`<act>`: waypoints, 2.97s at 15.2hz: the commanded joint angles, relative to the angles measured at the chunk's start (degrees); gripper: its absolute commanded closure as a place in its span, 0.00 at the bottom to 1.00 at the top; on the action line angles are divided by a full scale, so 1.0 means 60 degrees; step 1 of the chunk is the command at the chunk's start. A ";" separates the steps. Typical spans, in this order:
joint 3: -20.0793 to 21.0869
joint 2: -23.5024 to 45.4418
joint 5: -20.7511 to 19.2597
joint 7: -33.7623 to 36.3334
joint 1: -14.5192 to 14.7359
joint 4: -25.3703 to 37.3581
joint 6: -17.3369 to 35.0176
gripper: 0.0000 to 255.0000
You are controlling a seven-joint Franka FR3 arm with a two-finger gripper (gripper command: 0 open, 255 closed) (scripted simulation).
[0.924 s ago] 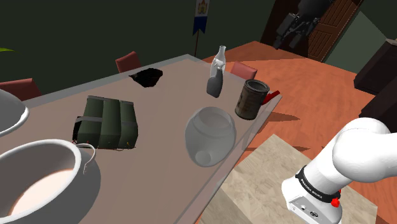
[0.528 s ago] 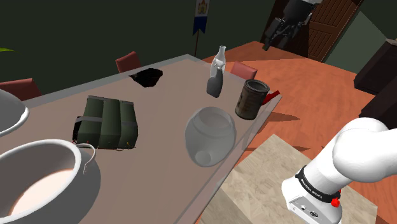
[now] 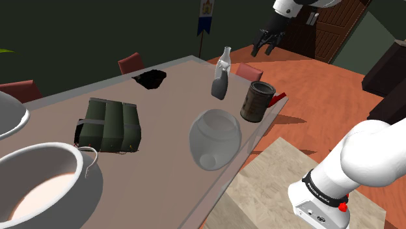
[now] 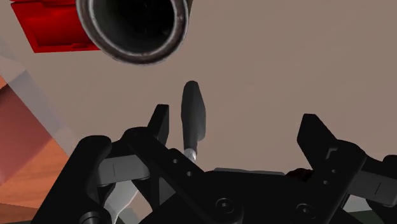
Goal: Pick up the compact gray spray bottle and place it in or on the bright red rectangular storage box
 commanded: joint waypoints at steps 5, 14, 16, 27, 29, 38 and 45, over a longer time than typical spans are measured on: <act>-0.0568 0.2306 0.0571 -0.1019 0.0139 0.1372 0.0696 0.00; -0.0905 0.5889 0.1898 -0.2580 -0.0121 0.4192 0.0921 0.00; -0.0868 0.6722 0.2180 -0.2860 -0.0280 0.5000 0.0819 0.00; -0.0753 0.7555 0.2465 -0.3088 -0.0390 0.5035 0.1537 0.00; -0.0752 0.7555 0.2465 -0.3088 -0.0390 0.5036 0.1537 0.00; -0.0752 0.7556 0.2465 -0.3088 -0.0390 0.5038 0.1535 1.00; -0.0768 0.7481 0.2427 -0.3050 -0.0387 0.5190 0.1313 1.00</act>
